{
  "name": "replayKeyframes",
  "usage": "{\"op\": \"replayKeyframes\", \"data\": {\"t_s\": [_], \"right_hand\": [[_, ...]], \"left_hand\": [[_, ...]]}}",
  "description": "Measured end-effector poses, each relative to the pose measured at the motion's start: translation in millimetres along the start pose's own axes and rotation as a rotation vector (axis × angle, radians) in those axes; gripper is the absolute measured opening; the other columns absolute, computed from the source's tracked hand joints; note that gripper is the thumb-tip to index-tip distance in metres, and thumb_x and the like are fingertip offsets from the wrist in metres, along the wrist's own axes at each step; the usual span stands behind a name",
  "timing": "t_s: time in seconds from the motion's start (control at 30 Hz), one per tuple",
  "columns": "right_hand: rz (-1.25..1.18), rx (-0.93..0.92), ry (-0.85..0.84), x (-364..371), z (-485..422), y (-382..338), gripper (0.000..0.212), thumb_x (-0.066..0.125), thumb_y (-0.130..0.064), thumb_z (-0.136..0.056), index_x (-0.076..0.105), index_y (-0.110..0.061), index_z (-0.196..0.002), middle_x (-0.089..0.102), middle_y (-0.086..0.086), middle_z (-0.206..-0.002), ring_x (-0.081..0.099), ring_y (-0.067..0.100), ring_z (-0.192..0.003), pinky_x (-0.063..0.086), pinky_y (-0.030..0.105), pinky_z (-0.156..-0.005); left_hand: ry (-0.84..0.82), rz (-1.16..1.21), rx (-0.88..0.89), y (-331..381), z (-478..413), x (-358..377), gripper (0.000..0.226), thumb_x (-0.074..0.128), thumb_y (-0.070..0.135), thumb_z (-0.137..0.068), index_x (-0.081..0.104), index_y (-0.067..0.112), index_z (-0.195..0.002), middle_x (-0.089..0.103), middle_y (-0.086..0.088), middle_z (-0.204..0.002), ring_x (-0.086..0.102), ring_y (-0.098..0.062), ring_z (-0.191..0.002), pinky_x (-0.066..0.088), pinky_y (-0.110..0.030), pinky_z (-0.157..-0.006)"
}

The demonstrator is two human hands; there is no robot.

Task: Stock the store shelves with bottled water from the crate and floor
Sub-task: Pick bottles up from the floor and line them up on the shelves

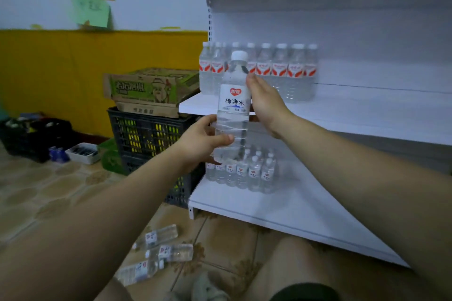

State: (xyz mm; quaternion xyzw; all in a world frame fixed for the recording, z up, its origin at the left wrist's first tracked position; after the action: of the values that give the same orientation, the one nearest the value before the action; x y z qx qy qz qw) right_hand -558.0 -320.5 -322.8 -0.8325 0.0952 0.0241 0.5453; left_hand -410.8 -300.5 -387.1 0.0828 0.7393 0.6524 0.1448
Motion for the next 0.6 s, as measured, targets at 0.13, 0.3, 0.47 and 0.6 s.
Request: {"op": "replayKeyframes", "data": {"t_s": [0.13, 0.3, 0.47, 0.6], "right_hand": [[0.031, -0.016, 0.067, -44, 7, 2, 0.02, 0.041, -0.04, -0.102, 0.056, -0.034, -0.115, 0.067, -0.007, -0.11, 0.065, 0.016, -0.103, 0.05, 0.043, -0.097], [0.098, 0.04, 0.148, -96, 6, 13, 0.029, 0.038, -0.043, -0.102, 0.052, -0.037, -0.126, 0.066, 0.0, -0.121, 0.064, 0.02, -0.105, 0.051, 0.044, -0.096], [0.125, 0.086, 0.224, -136, 14, 27, 0.021, 0.032, -0.036, -0.105, 0.049, -0.039, -0.118, 0.064, -0.007, -0.109, 0.063, 0.011, -0.097, 0.053, 0.029, -0.083], [0.18, 0.094, 0.245, -154, 21, 34, 0.029, 0.034, -0.034, -0.105, 0.053, -0.03, -0.126, 0.064, -0.007, -0.11, 0.062, 0.004, -0.092, 0.049, 0.018, -0.072]], "left_hand": [[-0.092, 0.027, 0.004, 0, -22, 36, 0.049, 0.07, 0.009, -0.085, 0.051, 0.02, -0.129, 0.067, -0.01, -0.113, 0.069, -0.028, -0.098, 0.057, -0.056, -0.076], [-0.194, 0.065, 0.015, -2, -51, 84, 0.041, 0.068, 0.006, -0.086, 0.054, 0.026, -0.119, 0.067, -0.008, -0.109, 0.068, -0.025, -0.097, 0.058, -0.051, -0.075], [-0.28, 0.086, 0.007, -12, -71, 125, 0.042, 0.067, 0.003, -0.086, 0.054, 0.023, -0.121, 0.068, -0.007, -0.104, 0.07, -0.02, -0.088, 0.057, -0.04, -0.063], [-0.32, 0.091, 0.002, -18, -79, 144, 0.042, 0.067, 0.002, -0.086, 0.053, 0.025, -0.118, 0.069, -0.007, -0.102, 0.07, -0.021, -0.087, 0.058, -0.042, -0.065]]}}
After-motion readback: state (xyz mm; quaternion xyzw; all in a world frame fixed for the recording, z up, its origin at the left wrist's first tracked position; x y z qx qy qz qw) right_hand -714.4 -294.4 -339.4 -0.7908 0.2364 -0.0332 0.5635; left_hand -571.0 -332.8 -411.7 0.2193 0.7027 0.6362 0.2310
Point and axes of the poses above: each hand's wrist, its own z-axis away from the middle knuckle, its own x-axis out of the palm, y = z × x, the point moved 5 cm from there along -z, towards the middle knuckle
